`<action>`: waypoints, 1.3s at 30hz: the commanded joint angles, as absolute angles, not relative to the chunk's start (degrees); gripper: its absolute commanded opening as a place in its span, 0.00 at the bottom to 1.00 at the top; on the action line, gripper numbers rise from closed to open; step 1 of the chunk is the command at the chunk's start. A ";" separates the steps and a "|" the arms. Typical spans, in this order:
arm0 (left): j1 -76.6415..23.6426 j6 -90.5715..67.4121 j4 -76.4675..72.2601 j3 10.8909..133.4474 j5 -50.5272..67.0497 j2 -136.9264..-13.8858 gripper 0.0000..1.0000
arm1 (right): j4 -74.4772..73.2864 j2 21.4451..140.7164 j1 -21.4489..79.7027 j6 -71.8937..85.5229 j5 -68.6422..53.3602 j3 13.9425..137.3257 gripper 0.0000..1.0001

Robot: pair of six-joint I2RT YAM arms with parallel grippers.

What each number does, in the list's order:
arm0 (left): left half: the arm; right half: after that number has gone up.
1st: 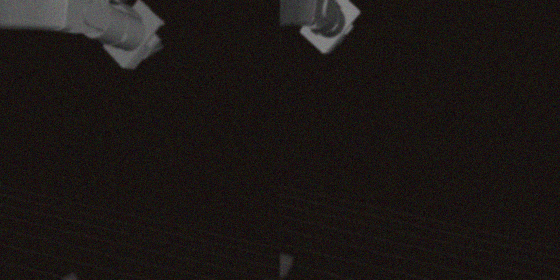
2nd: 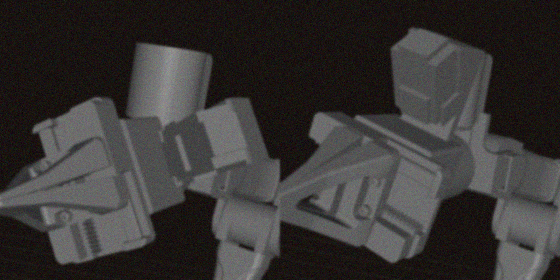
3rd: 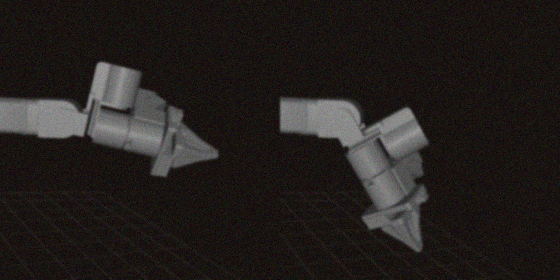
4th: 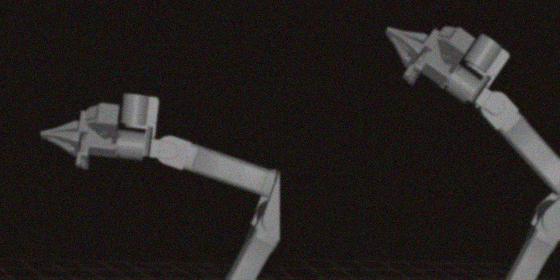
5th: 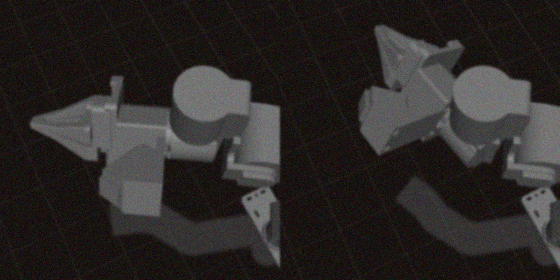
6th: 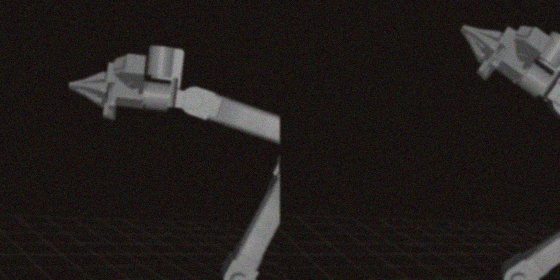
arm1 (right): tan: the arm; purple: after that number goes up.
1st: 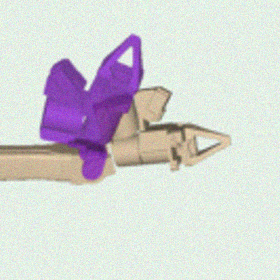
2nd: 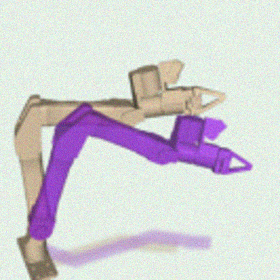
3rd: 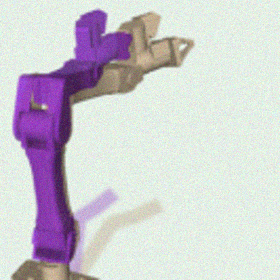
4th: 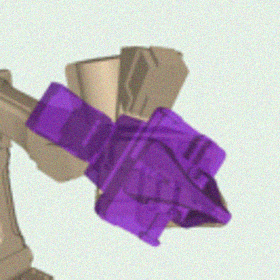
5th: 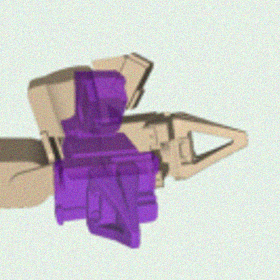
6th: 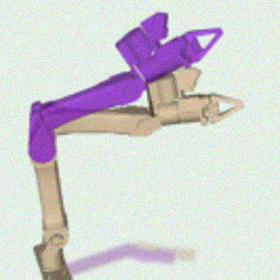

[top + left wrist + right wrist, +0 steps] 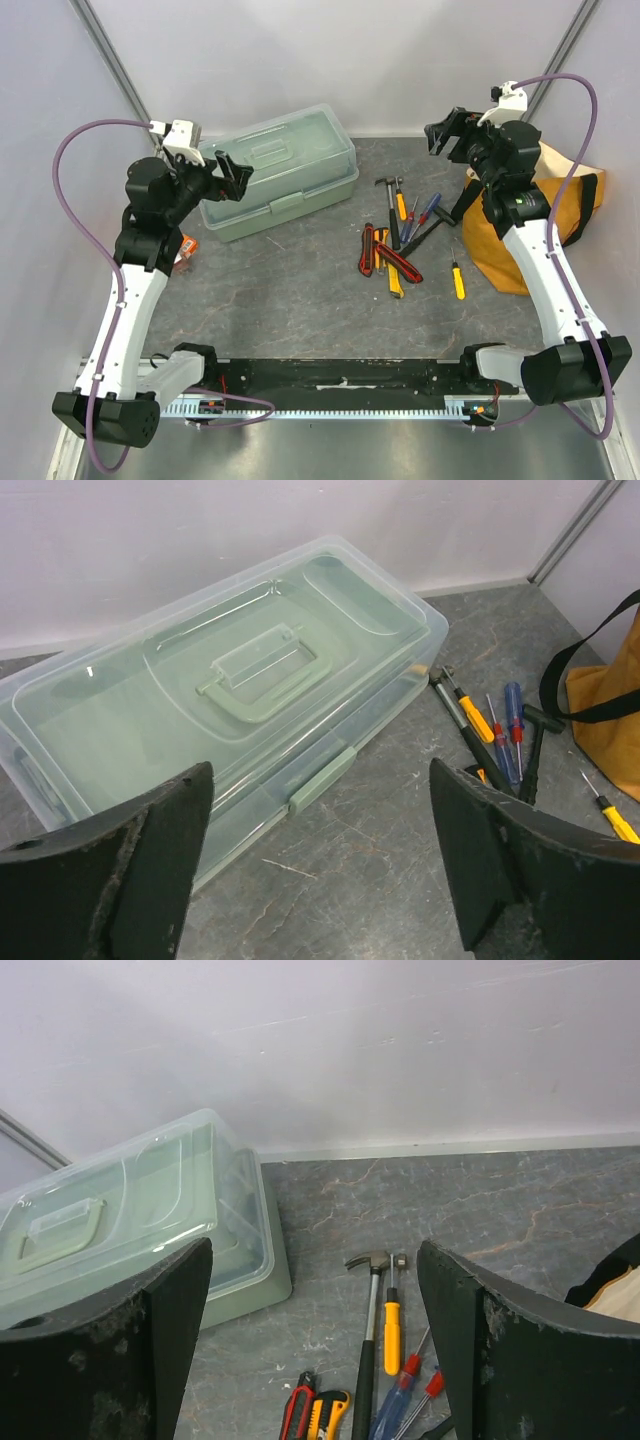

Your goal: Pack the tool kit

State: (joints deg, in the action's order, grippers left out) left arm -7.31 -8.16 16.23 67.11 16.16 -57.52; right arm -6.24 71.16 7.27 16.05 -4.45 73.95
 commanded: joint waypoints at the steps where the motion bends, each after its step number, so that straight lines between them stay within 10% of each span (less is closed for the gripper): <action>1: -7.29 -10.63 14.15 67.42 16.35 -56.78 0.98 | -4.75 71.80 7.21 15.91 -6.50 75.50 0.90; 21: -5.63 -1.41 18.10 84.61 9.23 -78.81 0.99 | -1.68 75.41 9.57 20.30 -16.51 76.47 0.97; 39: 8.08 -0.26 26.98 113.64 34.79 -113.46 0.97 | 1.23 83.31 26.97 14.85 -6.77 68.11 0.96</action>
